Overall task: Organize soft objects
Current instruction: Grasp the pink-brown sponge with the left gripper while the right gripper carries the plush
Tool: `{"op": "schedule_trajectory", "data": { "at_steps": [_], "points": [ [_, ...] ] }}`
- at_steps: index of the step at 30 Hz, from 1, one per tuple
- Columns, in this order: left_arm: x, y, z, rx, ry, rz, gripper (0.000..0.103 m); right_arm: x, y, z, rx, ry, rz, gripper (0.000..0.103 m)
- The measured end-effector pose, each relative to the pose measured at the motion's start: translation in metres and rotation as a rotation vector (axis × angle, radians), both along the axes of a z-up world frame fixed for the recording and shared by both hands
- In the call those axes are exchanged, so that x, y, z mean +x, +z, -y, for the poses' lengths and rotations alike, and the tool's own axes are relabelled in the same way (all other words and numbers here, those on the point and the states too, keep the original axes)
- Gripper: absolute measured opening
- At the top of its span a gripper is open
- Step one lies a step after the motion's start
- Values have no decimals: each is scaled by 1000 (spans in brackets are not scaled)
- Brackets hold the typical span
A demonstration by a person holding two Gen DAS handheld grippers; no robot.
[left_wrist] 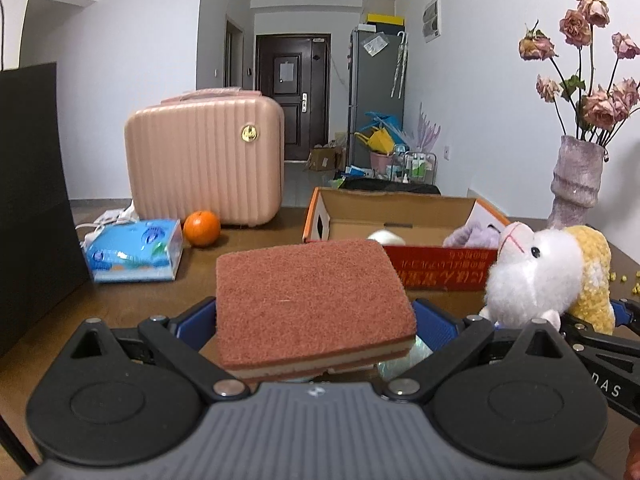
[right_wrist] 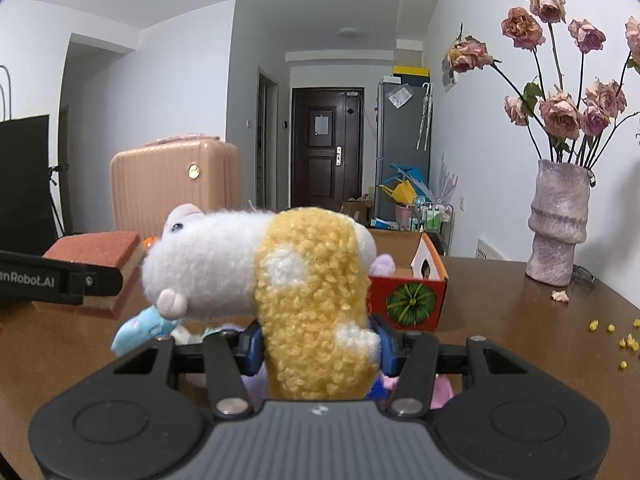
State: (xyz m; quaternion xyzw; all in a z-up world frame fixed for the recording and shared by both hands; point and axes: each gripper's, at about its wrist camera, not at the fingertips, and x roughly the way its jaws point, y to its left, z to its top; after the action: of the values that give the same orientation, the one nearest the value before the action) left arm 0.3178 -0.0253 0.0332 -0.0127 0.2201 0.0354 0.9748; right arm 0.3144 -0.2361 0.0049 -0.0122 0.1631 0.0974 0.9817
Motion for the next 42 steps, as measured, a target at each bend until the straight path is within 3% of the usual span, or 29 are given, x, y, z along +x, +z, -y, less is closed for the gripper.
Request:
{"op": "schedule_trajectory", "data": {
  "at_steps": [15,22,31,42],
  "points": [
    [57,25,18,-32,-25,57,102,64,26,19,31,-64,24,52],
    [99,35,30,-34,-37,46,102,113,40,31,43,-79,-72,52],
    [154,47,43,-9,-53,-1,102,178,58,43,36,-95,-157,52],
    [231,48,55,29,-47,-129,102,260,63,48,18,-107,-266,52]
  ]
}}
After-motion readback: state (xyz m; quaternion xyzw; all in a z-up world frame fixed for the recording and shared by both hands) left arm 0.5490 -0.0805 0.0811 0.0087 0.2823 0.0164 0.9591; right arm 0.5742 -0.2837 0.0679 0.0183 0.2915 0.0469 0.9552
